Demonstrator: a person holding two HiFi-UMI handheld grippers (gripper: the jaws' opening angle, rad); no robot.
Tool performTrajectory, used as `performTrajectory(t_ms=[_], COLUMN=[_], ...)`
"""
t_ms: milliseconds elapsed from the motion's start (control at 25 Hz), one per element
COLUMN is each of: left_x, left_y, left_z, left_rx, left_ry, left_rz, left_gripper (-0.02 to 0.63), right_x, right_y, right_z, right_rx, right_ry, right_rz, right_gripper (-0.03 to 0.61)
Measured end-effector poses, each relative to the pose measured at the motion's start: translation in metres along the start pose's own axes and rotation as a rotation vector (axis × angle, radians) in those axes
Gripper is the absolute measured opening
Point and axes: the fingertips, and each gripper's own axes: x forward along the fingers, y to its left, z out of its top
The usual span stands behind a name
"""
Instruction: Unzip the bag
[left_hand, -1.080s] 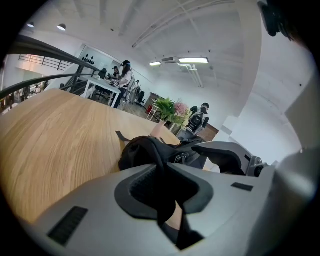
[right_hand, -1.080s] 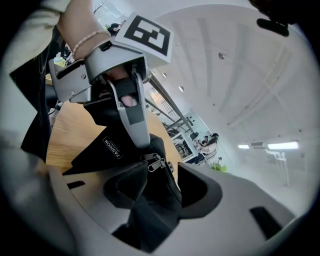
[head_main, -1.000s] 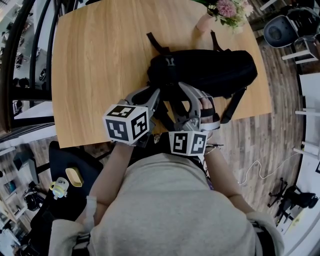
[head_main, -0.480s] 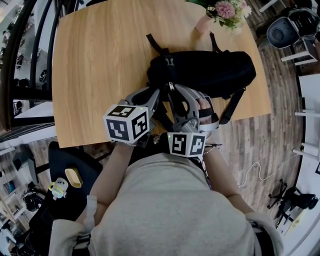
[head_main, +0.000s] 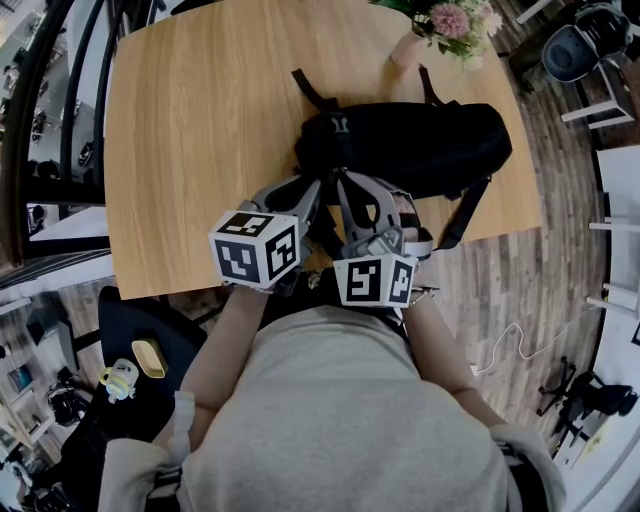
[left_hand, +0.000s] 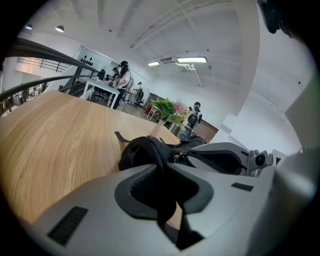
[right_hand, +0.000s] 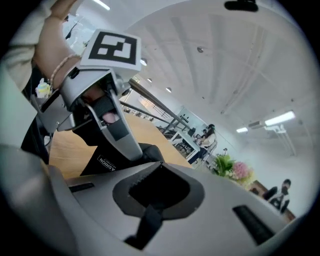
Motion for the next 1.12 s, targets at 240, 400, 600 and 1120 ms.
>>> performTrajectory(t_ms=[240, 400, 600, 1120], left_x=[0.001, 0.001, 0.001, 0.006], left_y=[0.0, -0.001, 0.001, 0.004], left_z=[0.0, 0.0, 0.002, 0.006], left_rx=[0.037, 0.059, 0.068, 0.141], left_ry=[0.015, 0.022, 0.019, -0.022], left_rz=[-0.025, -0.043, -0.047, 0.109], left_gripper=[0.071, 0.07, 0.07, 0.071], right_x=[0.0, -0.002, -0.006, -0.003], right_y=[-0.009, -0.012, -0.021, -0.044], right_z=[-0.002, -0.007, -0.019, -0.053], right_rx=[0.299, 0.378, 0.469, 0.55], right_ry=[-0.012, -0.001, 0.035, 0.012], right_rz=[0.038, 0.032, 0.013, 0.134], right_gripper=[0.011, 0.011, 0.011, 0.012])
